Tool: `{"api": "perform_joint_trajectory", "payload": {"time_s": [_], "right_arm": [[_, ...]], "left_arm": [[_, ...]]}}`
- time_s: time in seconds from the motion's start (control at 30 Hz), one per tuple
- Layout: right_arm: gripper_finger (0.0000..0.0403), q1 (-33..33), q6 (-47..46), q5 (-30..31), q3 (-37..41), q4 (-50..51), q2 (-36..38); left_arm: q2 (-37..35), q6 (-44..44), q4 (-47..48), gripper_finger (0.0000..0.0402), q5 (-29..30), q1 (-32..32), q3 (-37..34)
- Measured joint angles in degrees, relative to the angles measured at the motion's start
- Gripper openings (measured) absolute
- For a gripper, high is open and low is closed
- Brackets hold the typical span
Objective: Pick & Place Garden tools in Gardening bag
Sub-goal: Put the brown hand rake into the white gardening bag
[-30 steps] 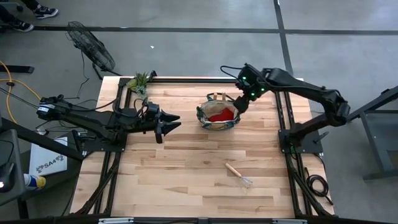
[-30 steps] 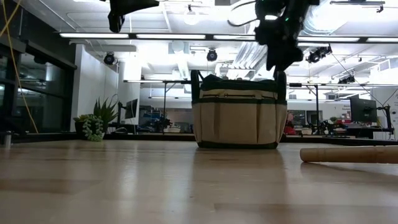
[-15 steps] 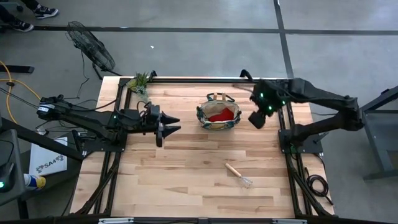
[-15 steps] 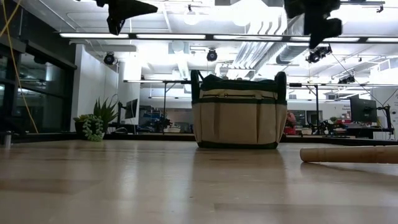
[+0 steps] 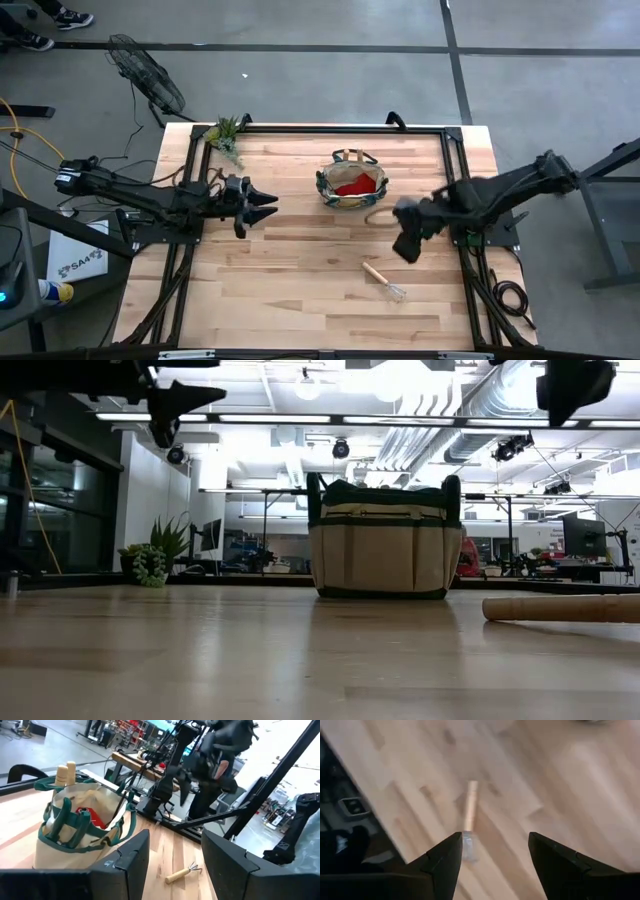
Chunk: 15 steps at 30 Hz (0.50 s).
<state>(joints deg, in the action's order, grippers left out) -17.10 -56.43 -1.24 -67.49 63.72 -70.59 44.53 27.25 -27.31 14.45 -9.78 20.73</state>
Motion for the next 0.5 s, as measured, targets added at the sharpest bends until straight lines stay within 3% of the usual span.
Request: {"api": "perform_joint_trajectory", "payload": {"time_s": [0.23,0.5], "right_arm": [[0.0220,-8.41,-2.42,1.15,0.05,-4.36,-8.70],[0.0220,-11.04,-8.29,-1.68,0.05,-11.11,-20.48]], "left_arm": [[-7.10,-0.25,0.62,0.0174,-0.49,0.00,-4.59],[-14.91,1.77,0.87,0.0174,-2.16,0.00,-10.56]]}}
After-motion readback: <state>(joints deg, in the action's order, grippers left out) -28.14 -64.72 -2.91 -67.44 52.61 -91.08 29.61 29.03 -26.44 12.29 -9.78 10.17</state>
